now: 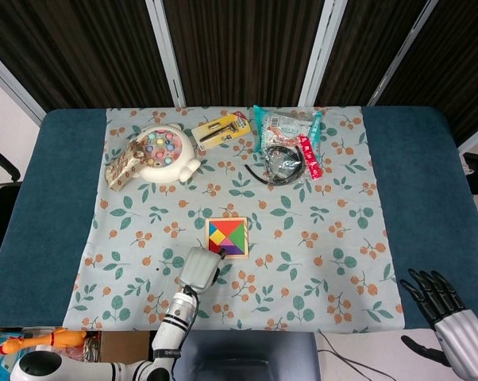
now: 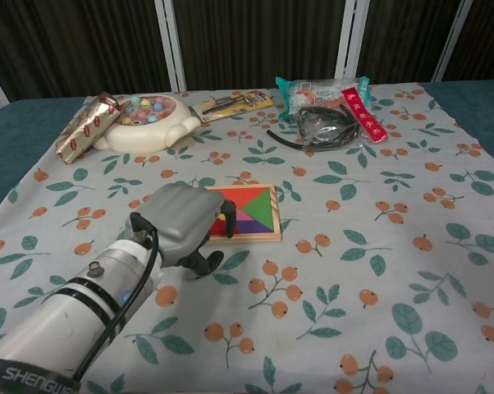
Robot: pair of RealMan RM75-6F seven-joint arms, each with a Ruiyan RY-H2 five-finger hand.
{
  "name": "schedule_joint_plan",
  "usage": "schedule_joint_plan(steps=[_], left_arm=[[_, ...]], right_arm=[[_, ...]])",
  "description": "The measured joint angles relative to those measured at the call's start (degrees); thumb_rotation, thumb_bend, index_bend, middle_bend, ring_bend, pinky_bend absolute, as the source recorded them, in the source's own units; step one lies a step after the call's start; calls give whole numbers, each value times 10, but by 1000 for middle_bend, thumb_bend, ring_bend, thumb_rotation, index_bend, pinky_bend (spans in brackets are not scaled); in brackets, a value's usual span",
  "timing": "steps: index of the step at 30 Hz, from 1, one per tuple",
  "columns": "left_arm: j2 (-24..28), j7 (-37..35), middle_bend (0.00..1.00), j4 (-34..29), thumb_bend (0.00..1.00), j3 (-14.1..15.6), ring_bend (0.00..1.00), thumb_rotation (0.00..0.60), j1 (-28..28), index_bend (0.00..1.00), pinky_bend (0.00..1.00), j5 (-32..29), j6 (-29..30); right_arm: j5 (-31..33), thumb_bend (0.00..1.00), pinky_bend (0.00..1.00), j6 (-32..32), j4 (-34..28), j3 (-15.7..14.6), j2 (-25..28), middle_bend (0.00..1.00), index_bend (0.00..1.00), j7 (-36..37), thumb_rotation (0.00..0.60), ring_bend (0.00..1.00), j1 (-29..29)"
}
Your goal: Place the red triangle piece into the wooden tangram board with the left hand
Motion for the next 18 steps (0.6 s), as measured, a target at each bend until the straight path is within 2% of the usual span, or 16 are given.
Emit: schedule_joint_plan(steps=[18], left_arm=[[-1, 3, 1000, 10, 374, -11, 1000, 600, 3, 419, 1000, -8, -6]], right_arm=[[0, 149, 0, -1, 0, 0, 0, 0, 0, 0, 600, 0, 0]])
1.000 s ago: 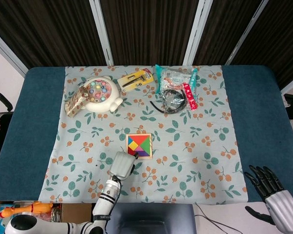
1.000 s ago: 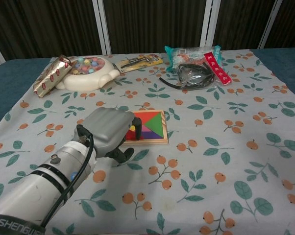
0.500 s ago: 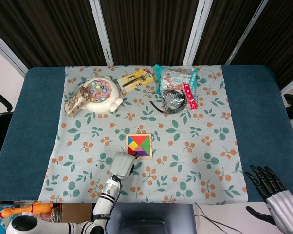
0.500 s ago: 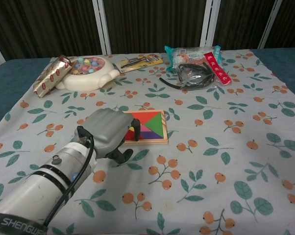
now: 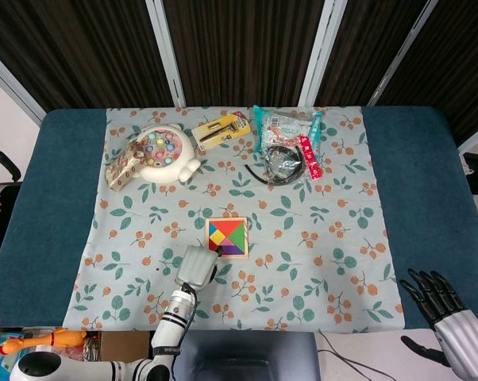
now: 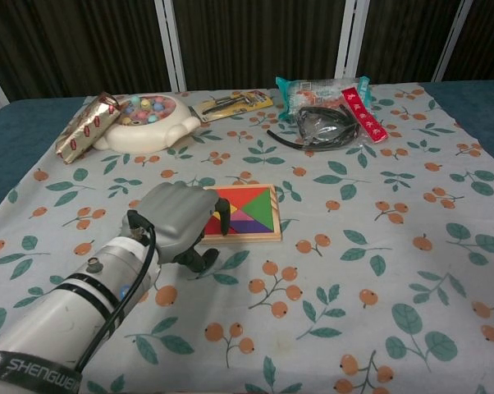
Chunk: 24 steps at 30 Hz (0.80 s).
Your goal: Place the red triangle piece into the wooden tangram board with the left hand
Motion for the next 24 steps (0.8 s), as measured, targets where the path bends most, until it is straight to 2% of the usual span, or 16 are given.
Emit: schedule_joint_plan(steps=[10, 15, 19, 20, 22, 24], left_arm=[[6, -4, 1000, -9, 374, -2, 1000, 600, 1, 417, 1000, 7, 2], [31, -16, 1000, -55, 374, 9, 1000, 600, 8, 360, 1000, 40, 18], [86, -41, 975, -120, 374, 33, 990, 600, 27, 277, 1000, 86, 44], [111, -55, 899, -138, 374, 45, 920, 600, 36, 243, 960, 104, 55], [152, -85, 640, -160, 374, 68, 637, 600, 52, 173, 682, 135, 71], [204, -131, 260, -175, 373, 102, 204, 600, 73, 77, 262, 170, 88]], right_arm=[[0, 149, 0, 0, 1, 0, -1, 0, 0, -2, 600, 0, 0], [1, 150, 0, -2, 1, 1, -1, 0, 0, -6, 600, 0, 0], [0, 150, 0, -1, 1, 1, -2, 0, 0, -10, 600, 0, -1], [0, 149, 0, -1, 1, 0, -2, 0, 0, -12, 600, 0, -2], [-1, 149, 0, -3, 0, 0, -4, 0, 0, -17, 600, 0, -2], [-2, 150, 0, -5, -1, 0, -5, 0, 0, -24, 600, 0, -2]])
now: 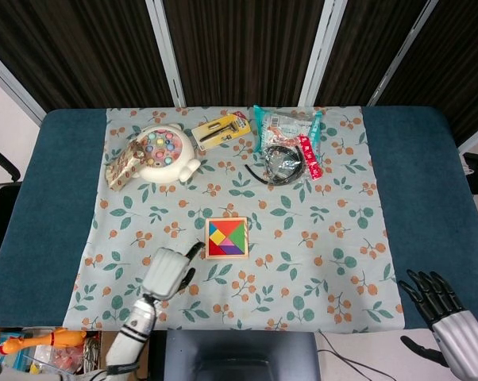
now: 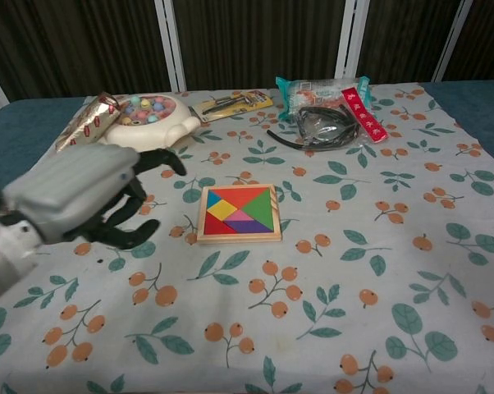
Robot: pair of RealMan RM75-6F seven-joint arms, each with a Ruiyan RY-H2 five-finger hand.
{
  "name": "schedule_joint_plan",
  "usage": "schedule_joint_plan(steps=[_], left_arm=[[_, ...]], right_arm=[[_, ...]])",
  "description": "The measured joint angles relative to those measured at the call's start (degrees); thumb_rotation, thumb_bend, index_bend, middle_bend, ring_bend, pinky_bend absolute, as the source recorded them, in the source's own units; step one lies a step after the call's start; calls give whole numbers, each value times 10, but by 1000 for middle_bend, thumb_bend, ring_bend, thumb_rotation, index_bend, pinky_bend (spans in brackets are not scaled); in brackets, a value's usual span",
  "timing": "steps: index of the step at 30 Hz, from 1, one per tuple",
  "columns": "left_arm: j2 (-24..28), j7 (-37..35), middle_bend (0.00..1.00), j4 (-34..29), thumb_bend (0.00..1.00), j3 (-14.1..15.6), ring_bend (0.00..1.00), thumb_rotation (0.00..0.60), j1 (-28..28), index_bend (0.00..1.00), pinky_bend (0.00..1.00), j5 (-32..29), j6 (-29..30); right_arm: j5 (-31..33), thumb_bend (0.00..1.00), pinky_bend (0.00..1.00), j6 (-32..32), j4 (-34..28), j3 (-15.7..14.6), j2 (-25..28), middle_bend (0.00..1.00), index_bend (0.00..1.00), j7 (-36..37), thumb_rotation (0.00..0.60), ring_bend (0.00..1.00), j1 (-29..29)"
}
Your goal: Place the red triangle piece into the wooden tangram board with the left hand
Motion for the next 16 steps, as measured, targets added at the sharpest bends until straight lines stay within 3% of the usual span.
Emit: schedule_joint_plan(steps=[3, 6, 9, 13, 16], left_arm=[[68, -87, 23, 2, 374, 48, 1, 600, 31, 6, 96, 50, 30], [99, -193, 0, 38, 373, 89, 0, 600, 70, 2, 68, 102, 77], [111, -291, 0, 117, 373, 119, 0, 600, 115, 1, 31, 143, 134], [125, -345, 0, 219, 372, 146, 0, 600, 163, 0, 17, 190, 191], [138, -351, 0, 242, 372, 153, 0, 600, 191, 0, 16, 219, 221]], right_arm=[[-1, 150, 0, -5, -3, 0, -3, 0, 0, -12, 600, 0, 0], [3, 150, 0, -13, -9, 2, -6, 0, 0, -22, 600, 0, 1], [12, 150, 0, -18, -17, 7, -9, 0, 0, -31, 600, 0, 2], [17, 150, 0, -29, -25, 9, -12, 0, 0, -45, 600, 0, 4], [15, 149, 0, -36, -29, 9, -15, 0, 0, -56, 600, 0, 6]])
